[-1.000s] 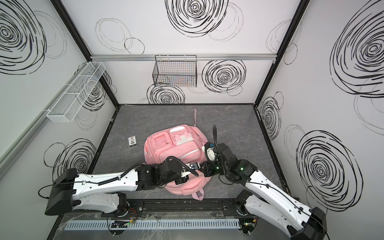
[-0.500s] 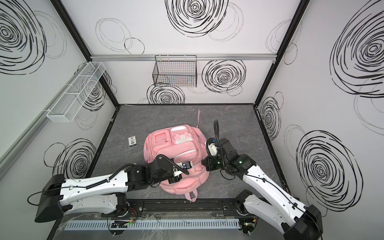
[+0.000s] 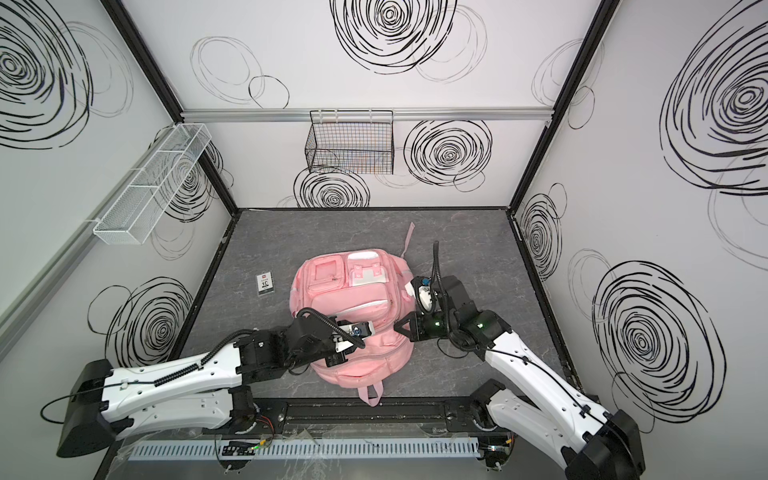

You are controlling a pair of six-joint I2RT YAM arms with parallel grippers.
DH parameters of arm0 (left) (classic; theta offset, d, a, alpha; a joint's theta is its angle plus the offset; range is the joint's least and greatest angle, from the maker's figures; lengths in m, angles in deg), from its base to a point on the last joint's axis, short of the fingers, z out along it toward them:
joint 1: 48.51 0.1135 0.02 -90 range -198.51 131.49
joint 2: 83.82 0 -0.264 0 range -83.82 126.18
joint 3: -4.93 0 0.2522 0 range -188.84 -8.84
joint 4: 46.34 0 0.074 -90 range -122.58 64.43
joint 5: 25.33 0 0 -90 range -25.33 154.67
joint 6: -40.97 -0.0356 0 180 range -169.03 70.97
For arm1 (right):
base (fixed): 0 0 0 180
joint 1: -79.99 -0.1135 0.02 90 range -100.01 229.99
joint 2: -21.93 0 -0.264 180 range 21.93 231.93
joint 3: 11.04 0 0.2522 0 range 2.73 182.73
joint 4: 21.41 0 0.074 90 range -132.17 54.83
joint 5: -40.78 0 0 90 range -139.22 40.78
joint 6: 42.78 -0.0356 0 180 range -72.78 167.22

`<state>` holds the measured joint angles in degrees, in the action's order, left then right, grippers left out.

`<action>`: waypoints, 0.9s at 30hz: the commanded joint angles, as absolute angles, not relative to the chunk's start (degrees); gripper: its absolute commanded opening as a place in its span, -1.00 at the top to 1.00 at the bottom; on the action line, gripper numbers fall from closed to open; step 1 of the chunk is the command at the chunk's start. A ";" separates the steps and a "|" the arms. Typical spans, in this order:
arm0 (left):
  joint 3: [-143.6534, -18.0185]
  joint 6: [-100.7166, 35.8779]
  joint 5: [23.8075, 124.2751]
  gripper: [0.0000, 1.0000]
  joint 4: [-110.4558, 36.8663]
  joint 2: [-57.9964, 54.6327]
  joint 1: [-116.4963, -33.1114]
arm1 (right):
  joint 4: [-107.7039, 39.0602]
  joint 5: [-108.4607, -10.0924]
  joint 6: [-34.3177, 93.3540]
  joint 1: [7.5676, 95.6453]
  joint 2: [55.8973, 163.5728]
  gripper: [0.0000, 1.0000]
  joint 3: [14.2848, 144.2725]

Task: Pack the student bag

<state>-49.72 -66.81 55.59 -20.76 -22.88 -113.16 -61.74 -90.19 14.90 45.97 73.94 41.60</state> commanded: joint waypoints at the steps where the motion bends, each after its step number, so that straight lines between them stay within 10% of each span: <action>1: -53.26 -66.77 56.76 0.31 -24.24 -20.39 -114.70 | -55.09 -93.97 12.21 43.98 72.33 1.00 41.85; 10: -54.67 -64.25 58.35 0.43 -27.29 -16.41 -115.49 | -54.20 -93.45 11.64 43.18 71.51 1.00 41.05; 18: -53.15 -65.50 56.08 1.00 -25.16 -18.20 -114.86 | -63.28 -86.96 19.72 43.50 74.24 1.00 45.14; 27: -50.53 -66.64 55.34 1.00 -23.57 -24.72 -112.64 | -75.83 -70.35 27.59 45.41 79.54 1.00 50.82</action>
<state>-51.38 -65.74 56.92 -23.65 -21.37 -113.86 -69.17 -80.36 23.73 43.72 78.90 48.70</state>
